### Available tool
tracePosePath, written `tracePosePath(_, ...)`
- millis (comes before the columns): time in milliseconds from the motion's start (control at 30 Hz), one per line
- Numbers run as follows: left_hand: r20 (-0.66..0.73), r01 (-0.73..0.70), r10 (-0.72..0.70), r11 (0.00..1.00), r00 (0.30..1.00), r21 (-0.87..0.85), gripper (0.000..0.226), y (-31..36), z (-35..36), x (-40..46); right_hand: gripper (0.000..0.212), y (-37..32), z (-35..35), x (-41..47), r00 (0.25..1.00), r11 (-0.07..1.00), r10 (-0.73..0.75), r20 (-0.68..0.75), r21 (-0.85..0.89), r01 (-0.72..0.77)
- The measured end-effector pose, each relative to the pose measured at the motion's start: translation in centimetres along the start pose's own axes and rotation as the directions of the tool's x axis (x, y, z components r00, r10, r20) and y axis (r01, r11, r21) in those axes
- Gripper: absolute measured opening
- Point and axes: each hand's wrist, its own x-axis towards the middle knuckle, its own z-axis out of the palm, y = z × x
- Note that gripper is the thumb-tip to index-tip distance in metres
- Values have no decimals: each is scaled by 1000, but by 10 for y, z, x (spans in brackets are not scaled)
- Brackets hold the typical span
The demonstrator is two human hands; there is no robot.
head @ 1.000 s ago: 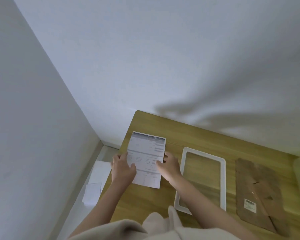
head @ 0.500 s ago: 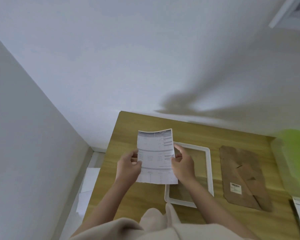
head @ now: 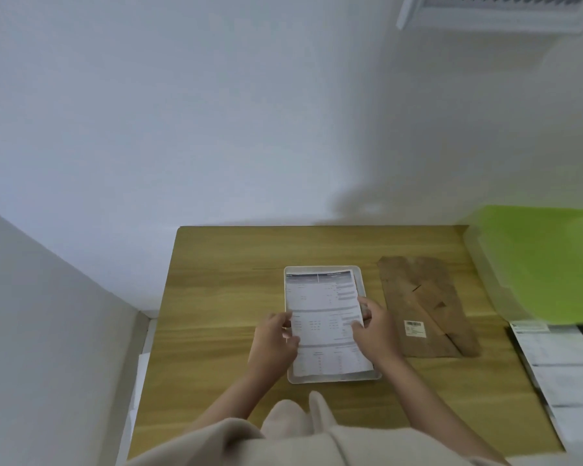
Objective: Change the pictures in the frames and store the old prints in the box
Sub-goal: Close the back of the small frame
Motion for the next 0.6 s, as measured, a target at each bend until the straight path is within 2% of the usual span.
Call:
tracePosePath(200, 24, -29, 27, 996, 999, 85, 45, -4, 4, 3, 47, 11, 0, 3, 998, 987, 61, 13, -147, -58)
tracePosePath(600, 63, -59, 47, 975, 997, 215, 54, -1, 15, 3, 45, 23, -1, 10, 999, 996, 54, -1, -71, -54)
